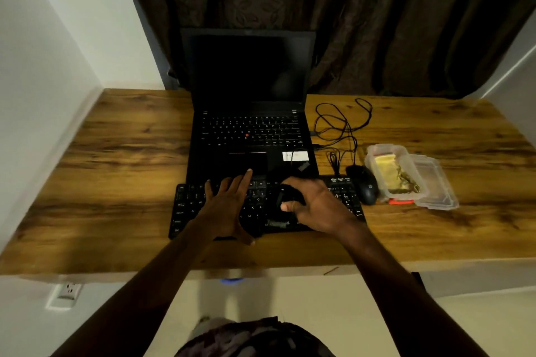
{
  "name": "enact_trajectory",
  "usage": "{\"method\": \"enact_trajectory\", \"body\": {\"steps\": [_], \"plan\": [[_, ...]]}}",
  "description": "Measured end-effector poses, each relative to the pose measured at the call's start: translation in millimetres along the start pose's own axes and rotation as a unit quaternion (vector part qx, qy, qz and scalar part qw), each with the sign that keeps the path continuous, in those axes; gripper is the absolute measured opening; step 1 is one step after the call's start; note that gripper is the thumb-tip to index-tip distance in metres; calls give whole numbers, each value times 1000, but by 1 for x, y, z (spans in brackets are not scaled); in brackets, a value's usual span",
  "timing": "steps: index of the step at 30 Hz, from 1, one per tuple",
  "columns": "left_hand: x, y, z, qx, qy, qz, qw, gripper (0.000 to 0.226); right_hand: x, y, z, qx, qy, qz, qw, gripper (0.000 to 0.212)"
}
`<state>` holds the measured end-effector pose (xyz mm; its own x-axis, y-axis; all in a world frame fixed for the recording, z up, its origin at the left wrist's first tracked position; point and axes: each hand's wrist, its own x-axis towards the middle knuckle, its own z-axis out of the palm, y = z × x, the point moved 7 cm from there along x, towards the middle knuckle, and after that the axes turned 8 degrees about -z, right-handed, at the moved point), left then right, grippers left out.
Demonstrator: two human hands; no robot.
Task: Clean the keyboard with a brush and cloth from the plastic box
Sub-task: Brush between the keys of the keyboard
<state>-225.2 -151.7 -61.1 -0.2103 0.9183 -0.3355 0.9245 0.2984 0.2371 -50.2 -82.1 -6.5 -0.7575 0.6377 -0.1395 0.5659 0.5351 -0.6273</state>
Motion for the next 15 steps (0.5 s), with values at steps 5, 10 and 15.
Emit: {"method": "enact_trajectory", "body": {"steps": [5, 10, 15], "plan": [[1, -1, 1, -11, -1, 6, 1000, 166, 7, -6, -16, -13, 124, 9, 992, 44], [1, -2, 1, -5, 5, 9, 1000, 163, 7, -11, -11, -42, 129, 31, 990, 43], [3, 0, 1, 24, 5, 8, 1000, 160, -20, 1, 6, 3, 95, 84, 992, 50]]}}
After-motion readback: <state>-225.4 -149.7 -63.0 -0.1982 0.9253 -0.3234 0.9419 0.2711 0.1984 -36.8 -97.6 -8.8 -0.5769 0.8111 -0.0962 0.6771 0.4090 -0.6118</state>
